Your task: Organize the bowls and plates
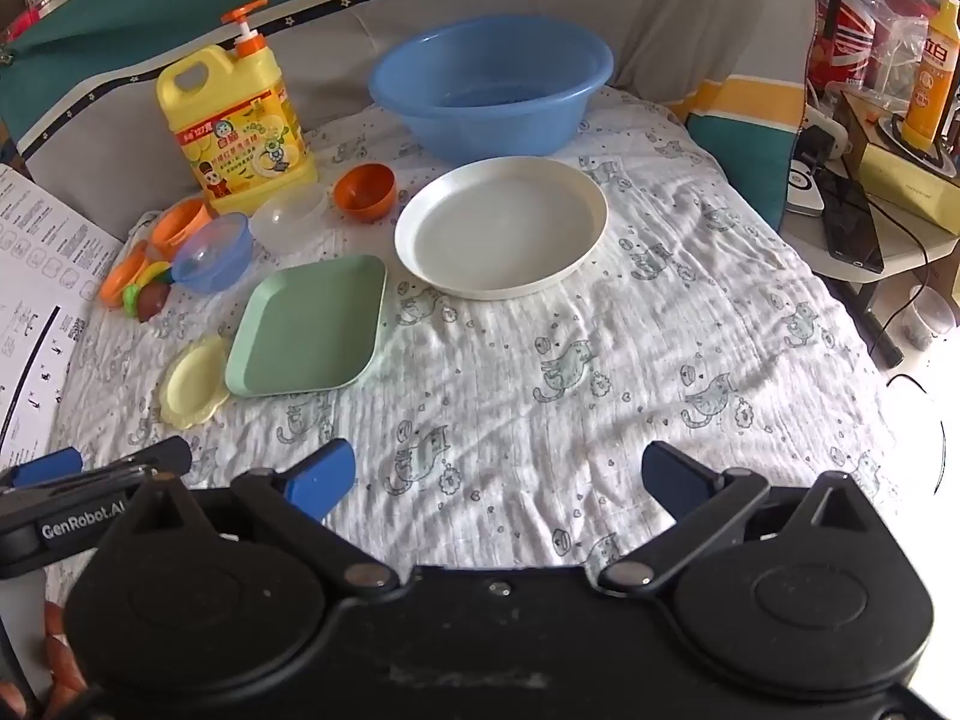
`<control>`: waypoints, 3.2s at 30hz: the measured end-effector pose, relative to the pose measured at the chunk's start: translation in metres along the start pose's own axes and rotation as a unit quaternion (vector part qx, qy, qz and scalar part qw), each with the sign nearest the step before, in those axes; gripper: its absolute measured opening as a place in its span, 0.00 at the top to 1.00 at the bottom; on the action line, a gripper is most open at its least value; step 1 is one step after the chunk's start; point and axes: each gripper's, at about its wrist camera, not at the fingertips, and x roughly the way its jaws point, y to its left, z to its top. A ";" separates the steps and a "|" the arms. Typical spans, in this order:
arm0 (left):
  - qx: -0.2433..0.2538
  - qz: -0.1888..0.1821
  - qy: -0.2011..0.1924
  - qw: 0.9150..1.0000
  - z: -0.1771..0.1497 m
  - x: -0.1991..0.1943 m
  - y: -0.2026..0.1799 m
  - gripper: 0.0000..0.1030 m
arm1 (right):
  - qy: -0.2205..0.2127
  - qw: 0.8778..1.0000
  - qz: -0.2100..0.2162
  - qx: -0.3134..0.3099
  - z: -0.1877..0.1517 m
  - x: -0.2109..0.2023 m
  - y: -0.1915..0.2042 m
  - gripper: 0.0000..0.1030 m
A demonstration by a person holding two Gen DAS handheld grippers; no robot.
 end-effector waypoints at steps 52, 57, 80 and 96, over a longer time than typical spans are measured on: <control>0.014 0.017 -0.002 1.000 -0.001 0.002 0.006 0.00 | 0.014 1.000 0.000 0.010 -0.002 0.009 -0.003 0.00; 0.016 0.019 0.004 1.000 -0.001 0.006 0.003 0.00 | 0.020 1.000 0.001 0.012 -0.003 0.013 -0.005 0.00; 0.036 -0.009 0.017 0.999 0.011 0.052 -0.014 0.00 | -0.009 1.000 0.001 0.010 0.009 0.050 -0.023 0.00; 0.082 -0.035 0.003 0.996 0.090 0.127 -0.079 0.00 | -0.042 0.999 -0.014 0.015 0.081 0.119 -0.061 0.00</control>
